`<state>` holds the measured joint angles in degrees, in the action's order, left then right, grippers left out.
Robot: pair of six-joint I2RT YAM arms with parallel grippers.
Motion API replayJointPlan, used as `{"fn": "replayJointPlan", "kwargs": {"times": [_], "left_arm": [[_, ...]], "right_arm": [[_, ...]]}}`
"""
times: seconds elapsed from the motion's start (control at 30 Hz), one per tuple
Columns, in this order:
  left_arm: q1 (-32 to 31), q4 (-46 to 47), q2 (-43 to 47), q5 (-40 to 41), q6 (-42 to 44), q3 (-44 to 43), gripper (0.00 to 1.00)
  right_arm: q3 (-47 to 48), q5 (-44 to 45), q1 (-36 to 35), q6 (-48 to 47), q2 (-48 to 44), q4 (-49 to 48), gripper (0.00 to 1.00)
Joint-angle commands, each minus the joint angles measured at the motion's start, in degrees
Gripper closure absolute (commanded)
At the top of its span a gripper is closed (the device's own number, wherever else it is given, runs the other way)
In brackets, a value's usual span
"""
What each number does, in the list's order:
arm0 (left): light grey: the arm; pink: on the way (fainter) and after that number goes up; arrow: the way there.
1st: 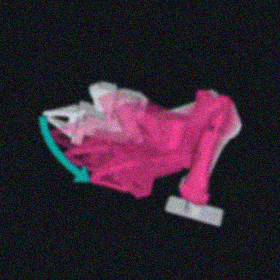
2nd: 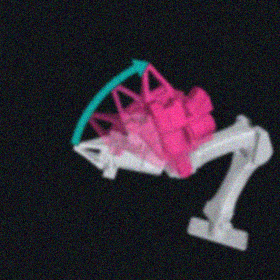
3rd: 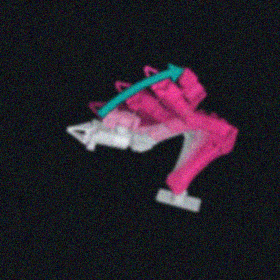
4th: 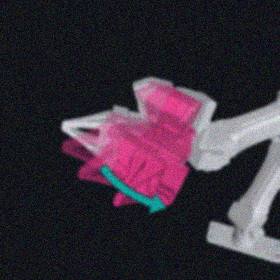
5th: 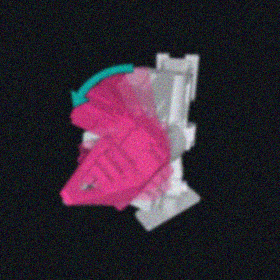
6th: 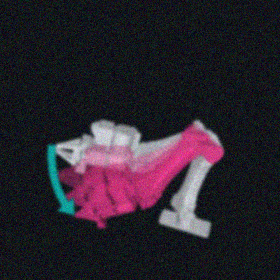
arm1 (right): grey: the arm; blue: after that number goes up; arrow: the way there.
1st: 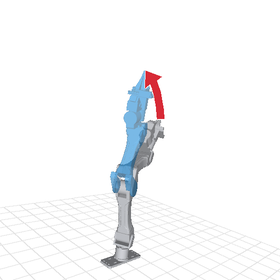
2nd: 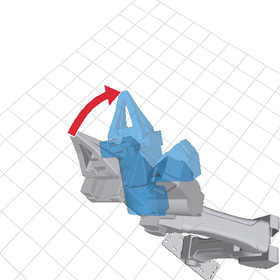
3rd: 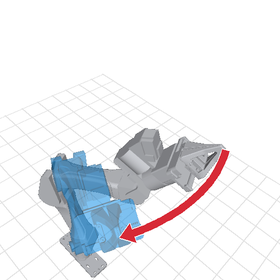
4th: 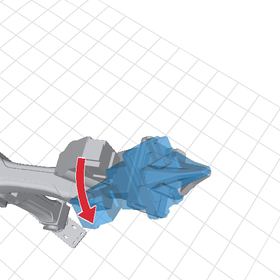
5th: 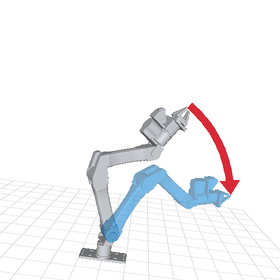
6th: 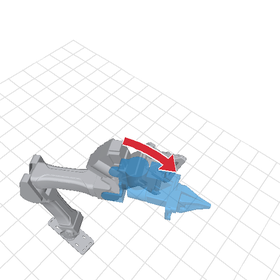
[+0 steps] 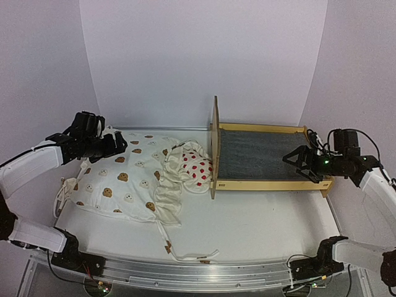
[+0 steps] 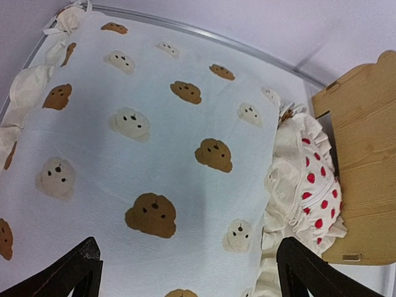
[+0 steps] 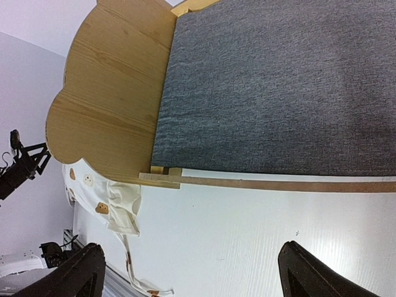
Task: Set up the pet bed
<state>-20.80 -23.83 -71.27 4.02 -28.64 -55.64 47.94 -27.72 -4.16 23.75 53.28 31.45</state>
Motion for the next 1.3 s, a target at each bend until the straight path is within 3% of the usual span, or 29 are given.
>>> {"fn": "replayJointPlan", "kwargs": {"times": [0.0, 0.3, 0.4, 0.67, 0.7, 0.93, 1.27], "left_arm": [[-4.08, -3.49, -6.09, 7.47, -1.43, -5.19, 0.00], [-5.51, -7.85, -19.70, 6.79, -1.75, -6.30, 0.00], [-5.58, -6.08, -22.73, 5.38, -1.42, -5.15, 0.07], [-6.61, -1.21, -24.06, 2.30, 0.20, -3.54, 0.94], [-7.22, -1.39, -23.42, 2.82, 0.51, -3.95, 0.98], [-15.02, -5.42, -16.61, 8.67, 1.28, -10.39, 1.00], [-26.77, -19.27, -13.28, 15.56, 0.32, -22.97, 1.00]], "right_arm": [[1.63, -3.17, 0.09, -1.97, -1.07, 3.41, 0.02], [0.49, -4.68, -0.02, -2.53, -1.16, 5.18, 0.02], [0.32, -5.44, -0.05, -2.65, -1.49, 5.80, 0.02], [-4.19, -12.41, -0.04, -2.96, -7.30, 8.57, 0.02], [-4.88, -12.37, -0.01, -2.69, -8.86, 8.72, 0.02], [-3.88, -14.42, -0.03, -1.65, -12.22, 8.74, 0.02], [5.86, -16.30, -0.83, 0.58, -3.79, 3.33, 0.02]]}}
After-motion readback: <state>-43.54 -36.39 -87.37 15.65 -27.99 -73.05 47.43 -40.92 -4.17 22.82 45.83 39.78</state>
